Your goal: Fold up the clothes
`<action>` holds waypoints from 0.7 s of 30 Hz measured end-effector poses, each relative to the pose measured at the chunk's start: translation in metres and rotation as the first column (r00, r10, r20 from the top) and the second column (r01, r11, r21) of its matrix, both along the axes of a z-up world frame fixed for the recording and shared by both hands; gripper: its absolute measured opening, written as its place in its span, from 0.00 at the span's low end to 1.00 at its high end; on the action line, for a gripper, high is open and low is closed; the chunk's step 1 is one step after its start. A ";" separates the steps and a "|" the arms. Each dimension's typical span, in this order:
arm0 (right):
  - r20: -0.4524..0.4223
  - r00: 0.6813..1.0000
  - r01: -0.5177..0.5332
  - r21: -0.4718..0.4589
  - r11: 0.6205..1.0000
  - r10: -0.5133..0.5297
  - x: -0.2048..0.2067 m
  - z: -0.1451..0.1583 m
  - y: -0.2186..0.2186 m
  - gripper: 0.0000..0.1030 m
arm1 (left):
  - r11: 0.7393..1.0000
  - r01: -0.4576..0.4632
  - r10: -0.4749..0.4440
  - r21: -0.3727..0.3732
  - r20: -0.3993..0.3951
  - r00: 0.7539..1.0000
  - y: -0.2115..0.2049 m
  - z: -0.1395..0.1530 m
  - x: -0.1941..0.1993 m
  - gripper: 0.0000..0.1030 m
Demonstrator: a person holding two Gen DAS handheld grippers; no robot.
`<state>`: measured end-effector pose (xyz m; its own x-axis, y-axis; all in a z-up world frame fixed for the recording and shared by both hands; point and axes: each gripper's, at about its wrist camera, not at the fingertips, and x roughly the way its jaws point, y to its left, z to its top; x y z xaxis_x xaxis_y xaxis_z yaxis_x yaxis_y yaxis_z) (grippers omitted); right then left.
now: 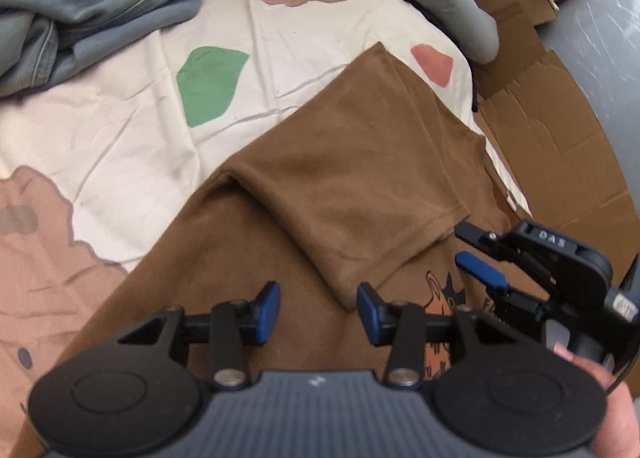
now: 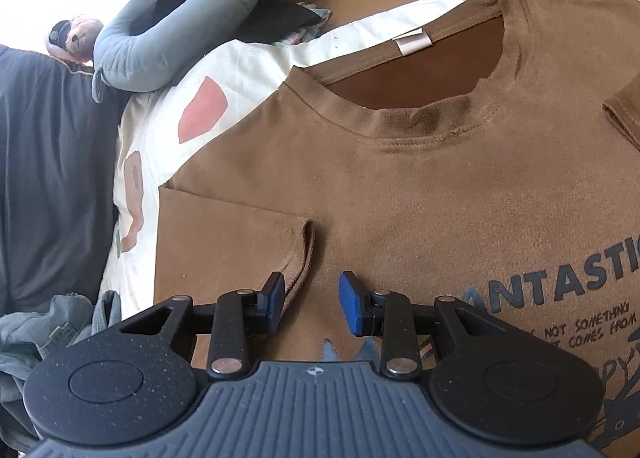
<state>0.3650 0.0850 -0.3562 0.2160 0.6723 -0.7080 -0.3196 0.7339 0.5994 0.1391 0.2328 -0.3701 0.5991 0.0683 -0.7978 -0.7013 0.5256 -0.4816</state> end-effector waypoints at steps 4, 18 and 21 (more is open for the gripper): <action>-0.001 1.000 -0.015 0.021 1.000 0.015 0.002 0.000 -0.003 0.36 | 0.998 -0.046 0.047 -0.031 0.039 0.998 0.002 -0.003 -0.005 0.41; 0.000 1.000 -0.016 0.079 0.997 0.016 0.009 -0.009 0.003 0.36 | 0.973 -0.140 0.168 -0.184 0.148 0.975 0.007 -0.014 -0.010 0.39; 0.000 1.000 -0.017 0.075 0.997 0.017 0.013 -0.011 0.007 0.35 | 0.975 -0.132 0.161 -0.178 0.161 0.974 0.004 -0.017 -0.007 0.39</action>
